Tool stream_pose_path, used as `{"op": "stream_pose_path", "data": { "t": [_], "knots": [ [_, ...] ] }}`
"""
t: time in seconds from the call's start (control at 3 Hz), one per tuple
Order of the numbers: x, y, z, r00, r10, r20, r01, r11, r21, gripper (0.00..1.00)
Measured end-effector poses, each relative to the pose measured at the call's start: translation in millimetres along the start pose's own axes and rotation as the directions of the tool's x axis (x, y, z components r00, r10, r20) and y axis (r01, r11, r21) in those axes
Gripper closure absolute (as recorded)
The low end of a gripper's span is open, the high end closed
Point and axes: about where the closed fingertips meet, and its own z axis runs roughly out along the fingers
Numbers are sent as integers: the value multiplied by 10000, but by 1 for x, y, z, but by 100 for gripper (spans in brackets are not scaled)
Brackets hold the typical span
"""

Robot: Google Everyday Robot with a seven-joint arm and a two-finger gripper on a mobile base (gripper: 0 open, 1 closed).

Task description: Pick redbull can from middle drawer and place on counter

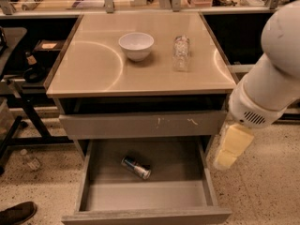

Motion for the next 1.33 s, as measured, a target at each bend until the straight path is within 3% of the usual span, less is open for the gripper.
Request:
{"op": "stream_pose_path", "data": {
  "t": [0.33, 0.67, 1.0, 1.33],
  "knots": [
    [1, 31, 48, 9964, 827, 159, -821, 9960, -351, 0],
    [0, 49, 95, 9847, 1728, 233, -1715, 9840, -487, 0],
    [-1, 51, 101, 9846, 1723, 301, -1710, 9844, -420, 0],
    [-3, 62, 127, 9799, 1894, 623, -1865, 9812, -495, 0]
  ]
}}
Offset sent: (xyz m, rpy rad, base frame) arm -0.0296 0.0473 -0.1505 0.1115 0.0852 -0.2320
